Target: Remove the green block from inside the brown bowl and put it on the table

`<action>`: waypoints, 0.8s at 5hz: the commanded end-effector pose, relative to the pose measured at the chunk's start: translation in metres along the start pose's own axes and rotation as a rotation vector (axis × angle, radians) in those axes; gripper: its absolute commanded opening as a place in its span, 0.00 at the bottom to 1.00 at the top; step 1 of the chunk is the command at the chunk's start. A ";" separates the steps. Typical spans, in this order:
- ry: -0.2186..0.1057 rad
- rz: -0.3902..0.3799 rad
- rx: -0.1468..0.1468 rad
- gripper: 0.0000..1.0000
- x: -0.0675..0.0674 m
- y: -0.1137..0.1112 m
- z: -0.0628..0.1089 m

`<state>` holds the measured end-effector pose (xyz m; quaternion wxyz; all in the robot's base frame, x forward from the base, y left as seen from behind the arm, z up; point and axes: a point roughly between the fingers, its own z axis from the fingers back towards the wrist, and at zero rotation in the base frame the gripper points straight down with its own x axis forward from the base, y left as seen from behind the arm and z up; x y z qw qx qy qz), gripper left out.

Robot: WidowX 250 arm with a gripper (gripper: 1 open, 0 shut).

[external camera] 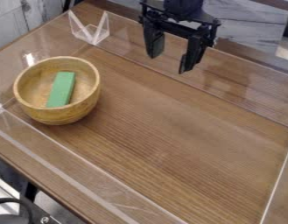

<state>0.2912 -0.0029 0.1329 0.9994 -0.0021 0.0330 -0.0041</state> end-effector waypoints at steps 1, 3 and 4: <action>0.006 0.039 0.003 1.00 -0.009 0.021 -0.003; -0.005 0.160 0.013 1.00 -0.067 0.121 -0.032; -0.056 0.182 0.021 1.00 -0.084 0.162 -0.033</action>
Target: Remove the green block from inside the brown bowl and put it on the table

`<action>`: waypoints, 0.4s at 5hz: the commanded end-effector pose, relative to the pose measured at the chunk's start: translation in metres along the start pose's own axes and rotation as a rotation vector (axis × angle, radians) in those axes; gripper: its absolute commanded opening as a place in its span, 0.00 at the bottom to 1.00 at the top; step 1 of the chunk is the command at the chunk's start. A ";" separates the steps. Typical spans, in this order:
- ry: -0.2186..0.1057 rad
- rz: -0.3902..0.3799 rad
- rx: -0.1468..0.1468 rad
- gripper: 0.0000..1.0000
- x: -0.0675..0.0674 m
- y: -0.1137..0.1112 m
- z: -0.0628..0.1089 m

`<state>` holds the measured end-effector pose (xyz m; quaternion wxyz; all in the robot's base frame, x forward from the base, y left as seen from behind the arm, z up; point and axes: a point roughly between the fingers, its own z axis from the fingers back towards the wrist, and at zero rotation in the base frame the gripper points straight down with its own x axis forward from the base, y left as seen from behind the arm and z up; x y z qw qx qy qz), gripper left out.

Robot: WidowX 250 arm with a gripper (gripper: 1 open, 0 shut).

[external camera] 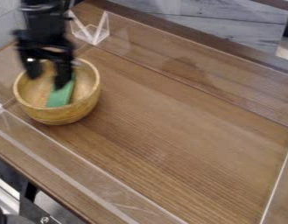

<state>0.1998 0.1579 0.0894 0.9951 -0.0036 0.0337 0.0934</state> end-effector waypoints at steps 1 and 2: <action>-0.067 -0.002 0.017 1.00 0.009 0.000 0.004; -0.073 0.009 0.007 1.00 0.013 -0.004 -0.003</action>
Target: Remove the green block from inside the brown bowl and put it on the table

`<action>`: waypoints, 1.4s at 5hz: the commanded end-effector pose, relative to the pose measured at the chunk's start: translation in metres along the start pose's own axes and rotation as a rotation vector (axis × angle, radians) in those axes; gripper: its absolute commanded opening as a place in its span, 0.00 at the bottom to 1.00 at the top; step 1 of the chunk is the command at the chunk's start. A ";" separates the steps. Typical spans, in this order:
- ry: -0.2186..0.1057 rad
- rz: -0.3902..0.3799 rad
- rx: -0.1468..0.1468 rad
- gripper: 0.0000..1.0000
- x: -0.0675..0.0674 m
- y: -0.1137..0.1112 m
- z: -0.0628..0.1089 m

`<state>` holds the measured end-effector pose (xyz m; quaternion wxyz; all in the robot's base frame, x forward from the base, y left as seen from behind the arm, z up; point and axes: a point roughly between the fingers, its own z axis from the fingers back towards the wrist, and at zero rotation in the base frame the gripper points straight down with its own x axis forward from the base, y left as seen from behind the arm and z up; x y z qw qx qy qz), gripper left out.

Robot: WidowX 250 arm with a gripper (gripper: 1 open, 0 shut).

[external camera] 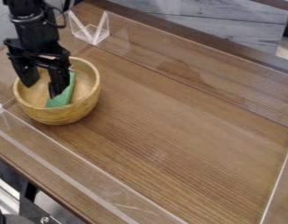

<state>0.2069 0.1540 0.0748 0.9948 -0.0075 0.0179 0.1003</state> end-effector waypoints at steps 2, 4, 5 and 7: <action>-0.043 0.006 0.003 1.00 0.014 -0.005 -0.002; -0.039 0.023 -0.007 1.00 0.023 -0.009 -0.012; -0.038 0.031 -0.013 1.00 0.027 -0.010 -0.015; -0.039 0.048 -0.024 1.00 0.034 -0.012 -0.021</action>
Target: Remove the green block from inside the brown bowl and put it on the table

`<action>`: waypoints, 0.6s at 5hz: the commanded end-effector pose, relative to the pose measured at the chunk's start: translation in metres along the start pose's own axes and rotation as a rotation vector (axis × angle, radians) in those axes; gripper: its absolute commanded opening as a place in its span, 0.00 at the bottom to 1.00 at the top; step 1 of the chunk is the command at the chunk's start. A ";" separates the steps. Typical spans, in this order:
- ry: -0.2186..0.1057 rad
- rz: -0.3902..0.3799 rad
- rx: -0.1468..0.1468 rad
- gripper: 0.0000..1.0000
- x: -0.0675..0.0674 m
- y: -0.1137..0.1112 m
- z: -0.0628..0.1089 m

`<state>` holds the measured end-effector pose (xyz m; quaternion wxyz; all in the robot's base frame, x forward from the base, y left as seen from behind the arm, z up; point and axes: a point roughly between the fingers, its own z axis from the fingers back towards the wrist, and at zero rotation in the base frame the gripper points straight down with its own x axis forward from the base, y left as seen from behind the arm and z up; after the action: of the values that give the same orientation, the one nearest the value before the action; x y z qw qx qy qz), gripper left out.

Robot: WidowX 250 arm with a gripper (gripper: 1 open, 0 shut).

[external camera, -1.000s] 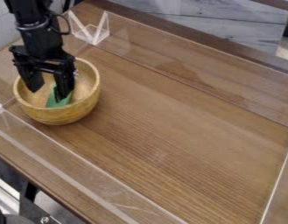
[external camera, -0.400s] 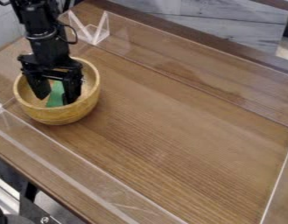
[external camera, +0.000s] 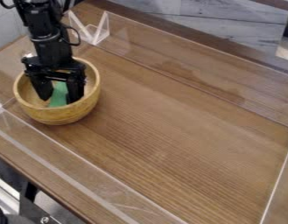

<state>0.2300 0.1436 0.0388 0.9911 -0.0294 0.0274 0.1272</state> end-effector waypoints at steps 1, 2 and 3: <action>-0.062 0.000 0.013 1.00 0.016 0.001 0.013; -0.062 0.009 0.009 1.00 0.019 0.001 0.009; -0.061 0.015 0.005 1.00 0.021 0.001 0.006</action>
<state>0.2377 0.1460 0.0294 0.9891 -0.0345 0.0268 0.1408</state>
